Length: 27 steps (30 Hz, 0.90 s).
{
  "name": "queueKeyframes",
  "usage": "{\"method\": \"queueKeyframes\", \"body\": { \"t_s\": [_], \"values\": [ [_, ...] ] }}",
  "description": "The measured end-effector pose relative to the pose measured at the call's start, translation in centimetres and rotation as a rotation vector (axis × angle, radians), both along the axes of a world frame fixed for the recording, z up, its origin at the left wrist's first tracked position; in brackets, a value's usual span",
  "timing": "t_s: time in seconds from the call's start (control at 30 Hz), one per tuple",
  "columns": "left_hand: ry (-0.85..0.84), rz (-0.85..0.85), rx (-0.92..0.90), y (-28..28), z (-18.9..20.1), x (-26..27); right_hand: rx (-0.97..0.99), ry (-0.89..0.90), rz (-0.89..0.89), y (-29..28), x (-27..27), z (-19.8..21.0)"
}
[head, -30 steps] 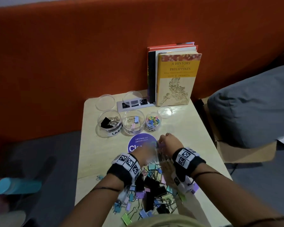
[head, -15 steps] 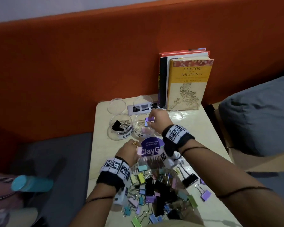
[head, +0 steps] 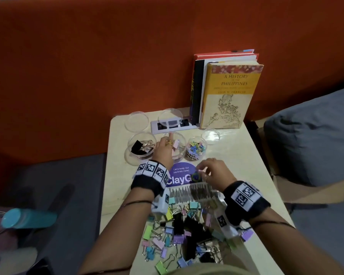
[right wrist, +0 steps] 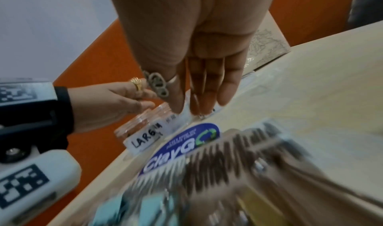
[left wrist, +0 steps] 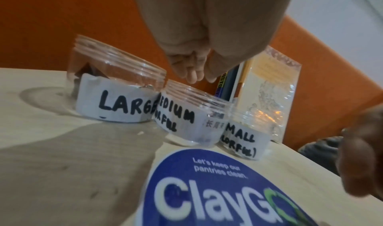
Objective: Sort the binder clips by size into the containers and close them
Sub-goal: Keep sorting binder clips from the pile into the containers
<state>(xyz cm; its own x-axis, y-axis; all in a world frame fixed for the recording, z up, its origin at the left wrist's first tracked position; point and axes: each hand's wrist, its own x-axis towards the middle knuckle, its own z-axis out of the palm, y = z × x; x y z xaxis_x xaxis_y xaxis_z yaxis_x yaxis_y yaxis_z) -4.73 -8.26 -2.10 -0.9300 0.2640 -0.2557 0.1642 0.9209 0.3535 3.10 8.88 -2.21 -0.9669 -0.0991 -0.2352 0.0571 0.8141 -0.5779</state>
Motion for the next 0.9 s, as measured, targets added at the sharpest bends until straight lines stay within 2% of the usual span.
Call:
{"method": "queueKeyframes", "body": {
  "t_s": [0.17,0.33,0.5,0.67,0.8,0.9],
  "values": [
    [0.048,-0.103,0.014,-1.6,-0.5,4.3,0.047,-0.148,0.195,0.0,3.3,-0.8],
    [-0.148,-0.15,0.071,-4.5,-1.5,9.4,0.124,-0.202,0.307,-2.2,4.0,-1.5],
    [-0.247,-0.19,-0.124,-4.2,-3.0,11.2,0.223,-0.171,0.366,-3.7,4.1,-1.6],
    [-0.313,-0.08,-0.054,-3.4,-3.0,10.8,0.269,-0.198,0.247,-4.3,4.1,-1.6],
    [-0.296,-0.042,-0.053,-3.3,-3.3,10.7,0.2,-0.215,0.206,-3.6,3.8,-1.0],
    [-0.316,-0.013,-0.071,-3.2,-3.5,10.6,0.129,-0.112,0.14,-2.9,2.4,0.2]
  ]
}}
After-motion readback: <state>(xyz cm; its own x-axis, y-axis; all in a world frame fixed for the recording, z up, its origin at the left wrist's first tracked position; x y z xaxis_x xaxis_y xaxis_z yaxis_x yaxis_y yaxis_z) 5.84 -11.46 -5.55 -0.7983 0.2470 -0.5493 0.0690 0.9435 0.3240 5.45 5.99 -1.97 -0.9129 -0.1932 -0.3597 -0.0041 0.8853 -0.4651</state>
